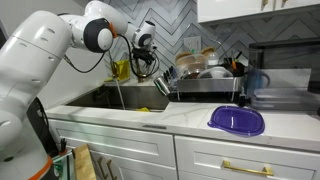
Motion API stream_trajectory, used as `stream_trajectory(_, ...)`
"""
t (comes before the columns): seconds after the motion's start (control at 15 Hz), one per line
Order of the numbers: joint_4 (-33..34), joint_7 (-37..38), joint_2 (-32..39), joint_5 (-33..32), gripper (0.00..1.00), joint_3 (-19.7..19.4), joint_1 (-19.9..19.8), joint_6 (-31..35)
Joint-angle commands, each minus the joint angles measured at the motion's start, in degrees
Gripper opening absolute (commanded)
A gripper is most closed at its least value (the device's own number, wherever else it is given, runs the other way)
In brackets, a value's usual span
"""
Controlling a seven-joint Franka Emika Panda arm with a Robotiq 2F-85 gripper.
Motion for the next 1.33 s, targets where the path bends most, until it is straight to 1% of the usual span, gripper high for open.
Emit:
stream_trajectory(0.0,0.3,-2.0,0.3,0.6,1.00,0.9,0.1,0.9)
stream_trajectory(0.07,0.1,-2.5,0.1,-0.9,1.00,0.1,0.5,0.8)
stream_trajectory(0.13,0.1,-2.7,-0.4,-2.6,1.00,-0.7,0.8,-1.0)
stream_trajectory(0.4,-0.3,-4.6,-1.4,-7.5,1.00,-1.4,0.8,-5.2)
stream_trajectory(0.53,-0.2,-4.8,-1.2,-9.5,1.00,-1.7,1.1,-3.2)
stream_trajectory(0.73,-0.3,-3.7,-0.4,-10.0,1.00,-1.5,1.5,1.8)
stream_trajectory(0.87,-0.3,-2.7,0.0,-9.4,1.00,-1.4,1.9,3.7)
stream_trajectory(1.0,-0.4,-2.1,0.2,-9.0,1.00,-1.2,2.1,4.0)
stream_trajectory(1.27,-0.1,-0.6,0.0,-9.0,1.00,-1.3,2.0,0.3)
